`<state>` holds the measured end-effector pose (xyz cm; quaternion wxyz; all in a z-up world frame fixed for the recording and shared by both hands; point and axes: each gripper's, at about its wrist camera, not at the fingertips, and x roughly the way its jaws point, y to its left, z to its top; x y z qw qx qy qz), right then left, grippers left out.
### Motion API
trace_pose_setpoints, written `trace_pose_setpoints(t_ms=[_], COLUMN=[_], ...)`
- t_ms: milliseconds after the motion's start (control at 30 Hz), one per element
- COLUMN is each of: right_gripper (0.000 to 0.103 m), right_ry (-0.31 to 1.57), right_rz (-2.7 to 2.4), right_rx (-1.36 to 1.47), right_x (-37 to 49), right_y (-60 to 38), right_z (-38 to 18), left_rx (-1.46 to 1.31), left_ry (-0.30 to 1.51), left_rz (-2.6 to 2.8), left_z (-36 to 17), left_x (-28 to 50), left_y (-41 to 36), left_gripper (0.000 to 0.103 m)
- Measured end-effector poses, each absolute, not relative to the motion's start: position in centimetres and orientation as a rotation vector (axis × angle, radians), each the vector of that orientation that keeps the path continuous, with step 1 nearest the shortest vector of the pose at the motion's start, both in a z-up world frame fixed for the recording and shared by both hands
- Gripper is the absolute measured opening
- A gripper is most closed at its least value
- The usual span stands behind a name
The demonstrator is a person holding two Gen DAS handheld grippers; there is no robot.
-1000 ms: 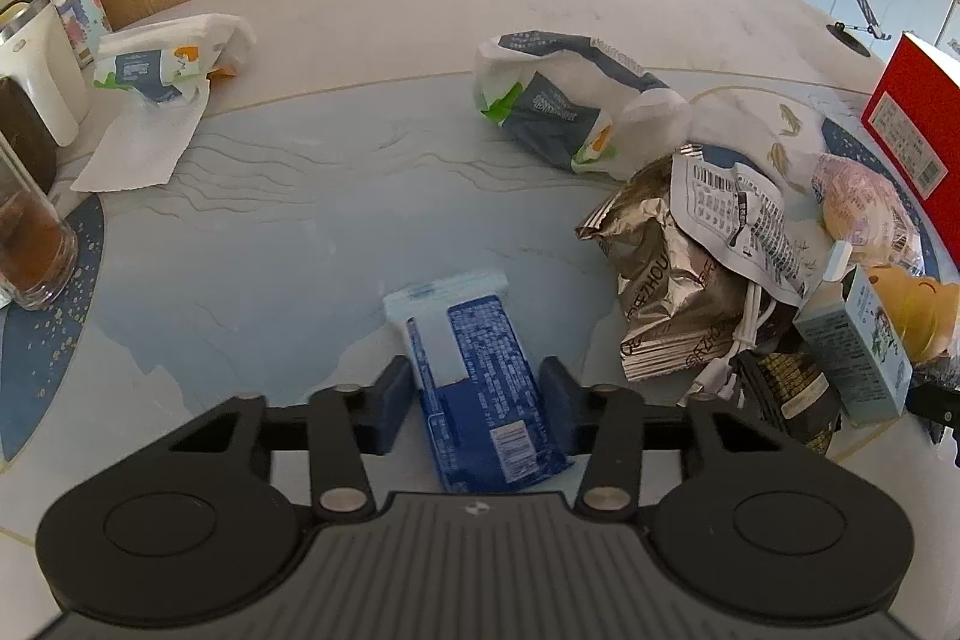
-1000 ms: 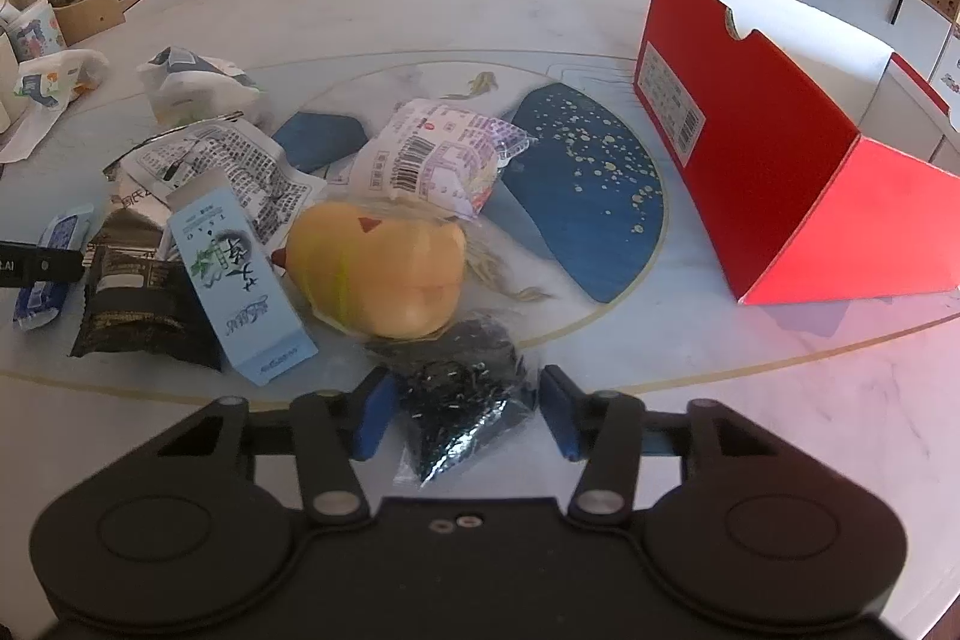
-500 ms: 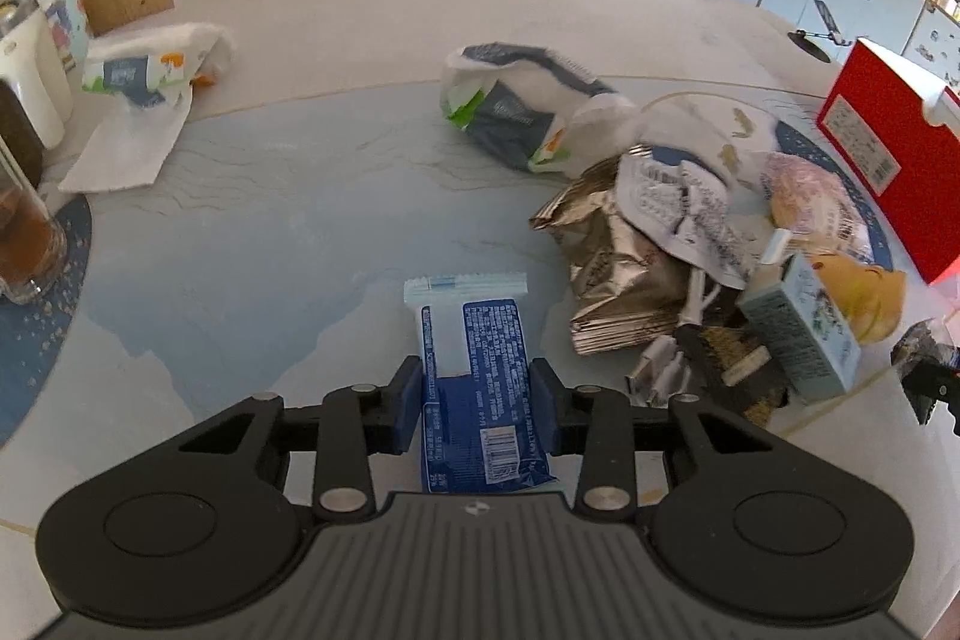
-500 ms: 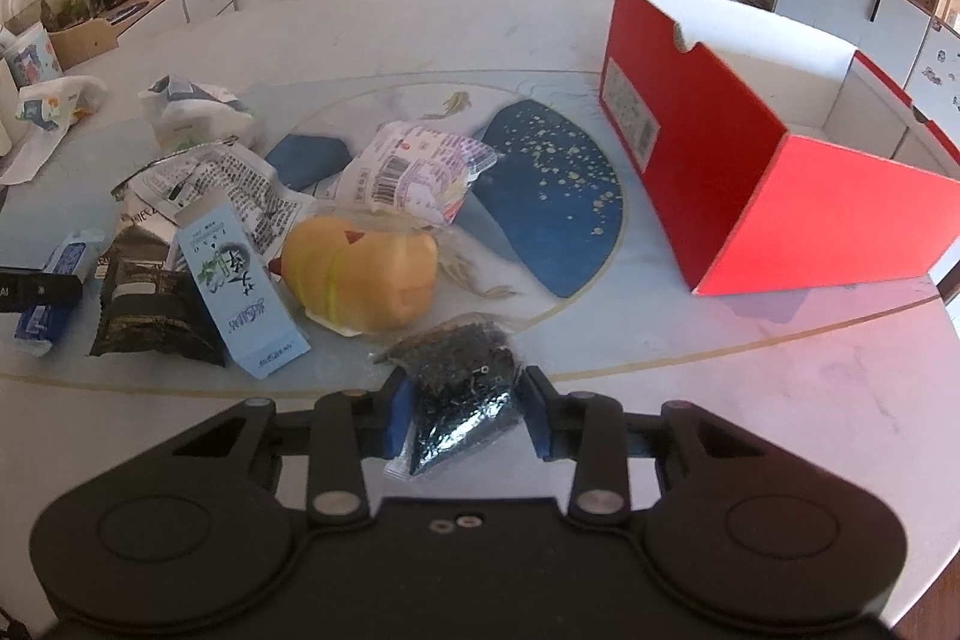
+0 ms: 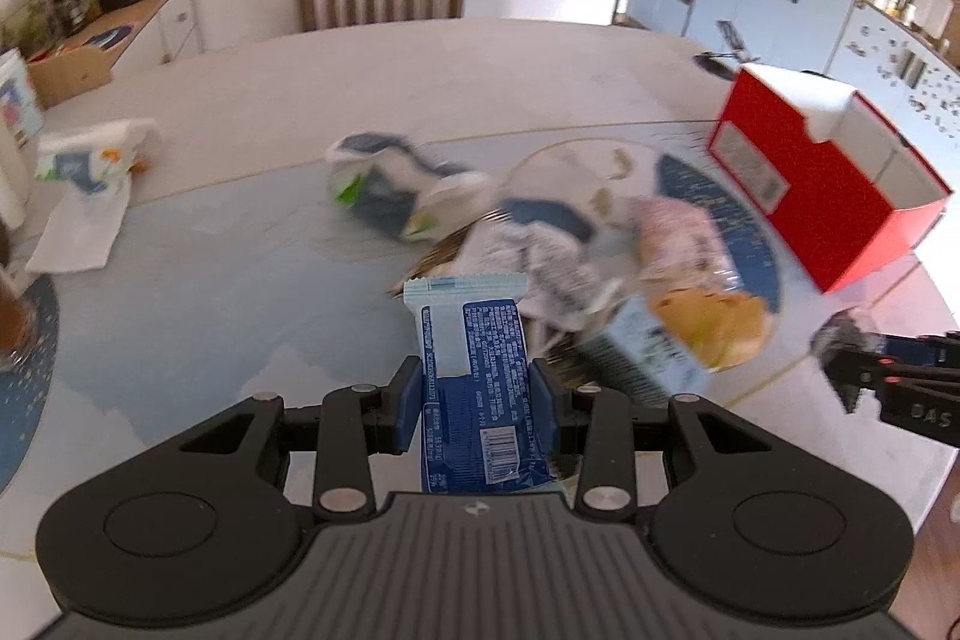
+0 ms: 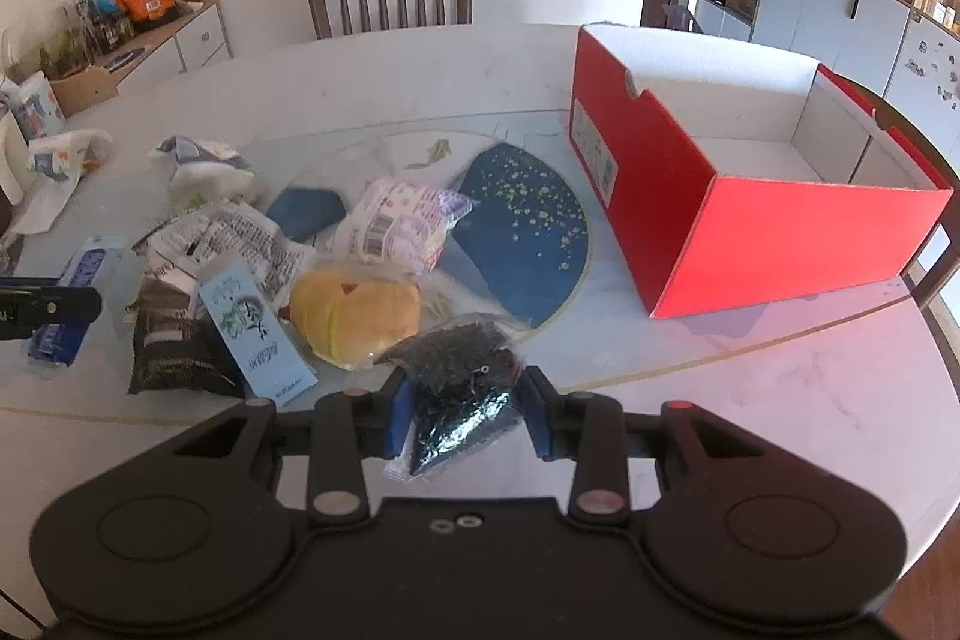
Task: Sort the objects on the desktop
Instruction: 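Carry the blue bar with the left tool and black bag with the right tool into the red box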
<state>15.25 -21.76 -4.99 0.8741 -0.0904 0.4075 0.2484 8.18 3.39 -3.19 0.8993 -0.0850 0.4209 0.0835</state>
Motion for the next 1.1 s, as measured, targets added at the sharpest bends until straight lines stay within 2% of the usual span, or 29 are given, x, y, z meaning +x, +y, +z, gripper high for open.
trace_pose_setpoints(t_ms=[367,1100], right_gripper=[0.036,0.036], right_ry=[0.806,0.744], right_rz=[0.557,0.564], right_rx=[-0.153,-0.108], right_x=[17.0,26.6], right_y=[-24.5,-32.5], right_z=[-1.6,2.5], left_rx=[-0.135,-0.072], left_ry=[0.828,0.776], left_rz=[0.053,-0.065], left_z=[-0.1,3.9], left_x=[11.9,21.7], left_y=[-3.4,-15.7], left_gripper=[0.036,0.036])
